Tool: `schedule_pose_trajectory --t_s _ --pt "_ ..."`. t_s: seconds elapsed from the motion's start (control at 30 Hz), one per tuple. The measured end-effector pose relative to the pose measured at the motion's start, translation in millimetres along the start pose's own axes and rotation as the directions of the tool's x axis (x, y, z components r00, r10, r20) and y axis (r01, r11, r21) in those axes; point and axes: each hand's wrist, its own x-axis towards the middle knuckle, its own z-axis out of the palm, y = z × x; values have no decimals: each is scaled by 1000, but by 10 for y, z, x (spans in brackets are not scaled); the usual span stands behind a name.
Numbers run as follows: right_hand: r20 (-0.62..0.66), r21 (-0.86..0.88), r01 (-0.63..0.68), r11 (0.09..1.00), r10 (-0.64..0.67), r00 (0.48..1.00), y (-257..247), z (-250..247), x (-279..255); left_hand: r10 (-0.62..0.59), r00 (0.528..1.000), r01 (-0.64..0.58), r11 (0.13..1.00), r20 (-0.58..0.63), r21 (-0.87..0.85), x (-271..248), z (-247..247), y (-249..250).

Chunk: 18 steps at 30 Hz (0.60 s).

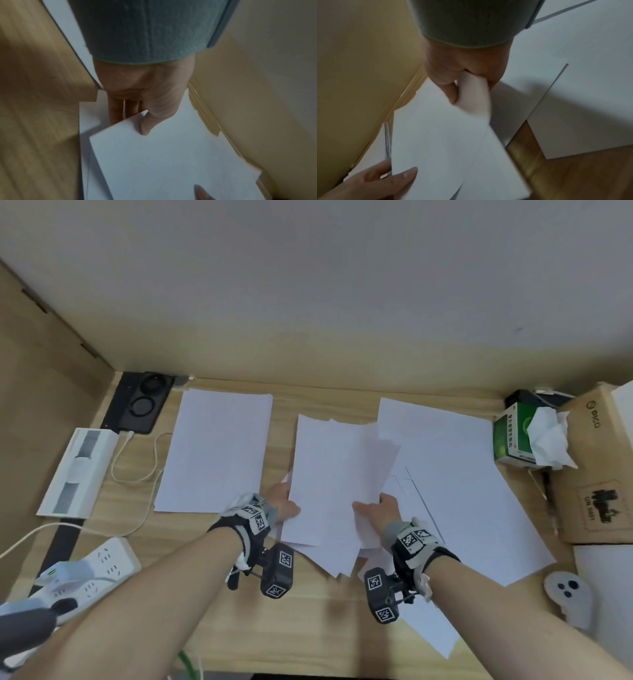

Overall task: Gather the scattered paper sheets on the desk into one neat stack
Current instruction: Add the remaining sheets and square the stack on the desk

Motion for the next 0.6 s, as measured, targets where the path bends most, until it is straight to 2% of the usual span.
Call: schedule_pose_trajectory --t_s 0.1,0.17,0.23,0.27,0.4,0.5,0.6 --pt "-181 -45 57 997 -64 981 41 -85 -17 10 1000 -9 992 7 -123 25 20 74" --pt "-255 -46 85 995 -94 962 92 -252 20 -36 992 9 976 -118 -216 83 3 94" --pt "-257 -75 68 995 -85 963 157 -461 67 -52 973 15 987 -223 -163 169 -13 96" --pt "-279 -70 49 996 -66 958 220 -618 101 -40 972 14 994 -233 -111 210 24 151" --pt "-419 -50 -9 999 -13 908 445 -957 189 -4 988 12 999 -156 48 205 151 361" --pt "-414 -58 -75 995 44 909 581 -1069 236 -12 994 22 996 -108 91 271 355 527" --pt "-393 -65 -69 995 38 919 638 -1051 300 -49 996 55 995 -80 87 361 470 560"
